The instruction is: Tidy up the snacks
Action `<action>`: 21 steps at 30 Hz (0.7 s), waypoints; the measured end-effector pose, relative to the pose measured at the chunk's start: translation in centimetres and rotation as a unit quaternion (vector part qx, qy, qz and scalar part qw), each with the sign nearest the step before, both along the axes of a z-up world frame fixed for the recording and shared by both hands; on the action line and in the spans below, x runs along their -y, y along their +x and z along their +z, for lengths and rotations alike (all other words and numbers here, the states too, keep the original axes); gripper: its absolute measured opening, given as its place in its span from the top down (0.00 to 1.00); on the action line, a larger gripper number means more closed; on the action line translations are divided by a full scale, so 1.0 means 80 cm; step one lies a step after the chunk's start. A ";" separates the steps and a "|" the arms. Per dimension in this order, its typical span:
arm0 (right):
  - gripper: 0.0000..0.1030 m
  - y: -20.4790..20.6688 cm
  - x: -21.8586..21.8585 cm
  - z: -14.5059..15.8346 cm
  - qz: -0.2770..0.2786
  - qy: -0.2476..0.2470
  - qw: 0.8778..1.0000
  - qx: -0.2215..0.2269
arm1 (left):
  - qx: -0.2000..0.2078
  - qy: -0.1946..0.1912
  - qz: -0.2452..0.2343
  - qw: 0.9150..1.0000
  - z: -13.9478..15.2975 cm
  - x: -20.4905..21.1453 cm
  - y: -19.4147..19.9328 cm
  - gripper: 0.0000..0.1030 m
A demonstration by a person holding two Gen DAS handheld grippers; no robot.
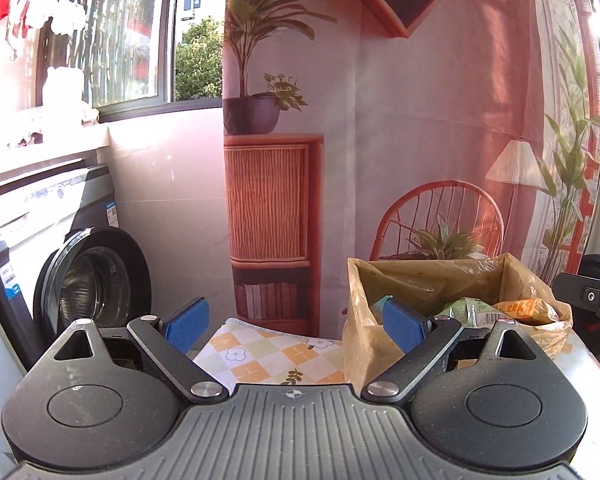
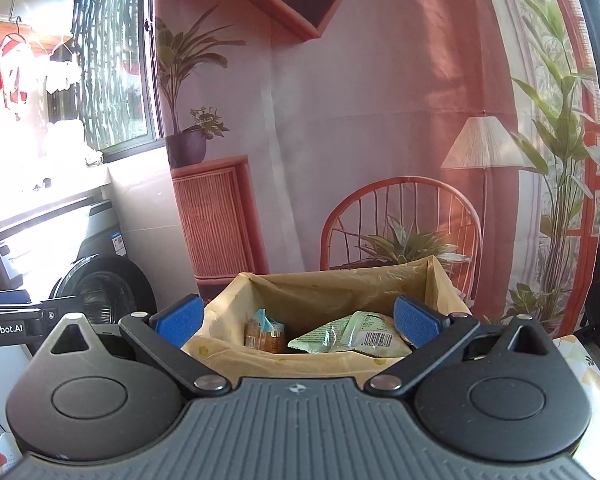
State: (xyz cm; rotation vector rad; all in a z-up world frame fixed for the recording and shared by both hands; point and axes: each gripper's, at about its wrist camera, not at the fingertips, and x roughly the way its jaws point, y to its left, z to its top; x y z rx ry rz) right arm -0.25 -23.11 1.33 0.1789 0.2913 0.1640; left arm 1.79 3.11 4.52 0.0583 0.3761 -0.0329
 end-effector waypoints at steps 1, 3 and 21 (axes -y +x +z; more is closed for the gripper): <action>0.00 0.000 0.000 -0.001 0.002 0.000 1.000 -0.001 | 0.000 0.000 0.002 1.000 0.000 -0.001 0.000 0.08; 0.00 0.001 -0.002 -0.001 0.004 -0.002 1.000 -0.004 | -0.001 0.000 0.006 1.000 0.001 -0.002 0.001 0.08; 0.00 0.000 -0.006 -0.003 0.003 -0.010 1.000 -0.008 | 0.005 0.000 0.026 1.000 0.004 0.000 -0.004 0.08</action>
